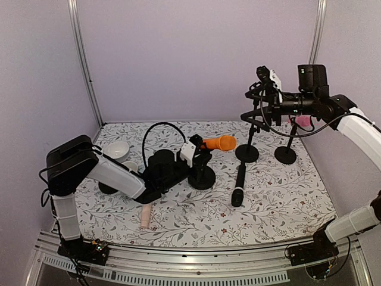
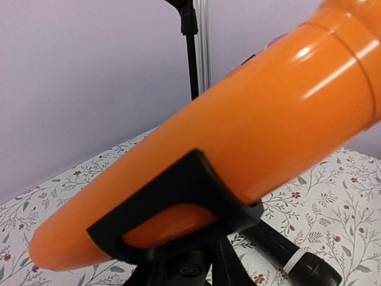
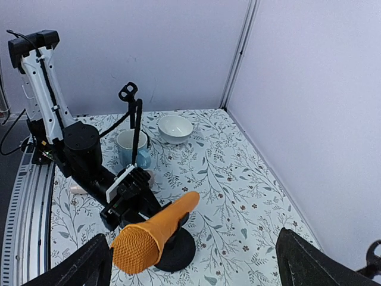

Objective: Attach the microphones to the stand

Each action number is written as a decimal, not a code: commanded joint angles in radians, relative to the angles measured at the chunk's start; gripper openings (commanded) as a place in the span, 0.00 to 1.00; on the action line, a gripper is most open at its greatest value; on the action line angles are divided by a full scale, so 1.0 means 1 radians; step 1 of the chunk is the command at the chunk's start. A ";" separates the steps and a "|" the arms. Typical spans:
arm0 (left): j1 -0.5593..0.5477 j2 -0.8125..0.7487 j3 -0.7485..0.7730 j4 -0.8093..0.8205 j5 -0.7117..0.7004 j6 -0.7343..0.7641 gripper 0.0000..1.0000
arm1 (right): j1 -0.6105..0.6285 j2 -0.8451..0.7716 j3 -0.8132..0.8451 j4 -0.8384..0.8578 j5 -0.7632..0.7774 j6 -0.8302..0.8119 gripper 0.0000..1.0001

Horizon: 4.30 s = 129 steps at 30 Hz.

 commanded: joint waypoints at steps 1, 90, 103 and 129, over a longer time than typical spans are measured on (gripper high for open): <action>0.087 0.050 0.124 0.123 0.160 0.038 0.00 | -0.111 -0.104 -0.192 -0.036 -0.180 0.020 0.97; -0.059 -0.195 0.081 -0.209 0.003 -0.093 0.55 | -0.370 0.400 -0.112 0.691 -0.021 0.402 0.63; -0.083 -0.212 0.079 -0.238 -0.008 -0.095 0.55 | -0.346 0.451 -0.097 0.832 0.017 0.421 0.25; -0.099 -0.307 0.035 -0.312 -0.061 -0.097 0.58 | -0.346 0.150 -0.018 0.607 -0.049 0.312 0.00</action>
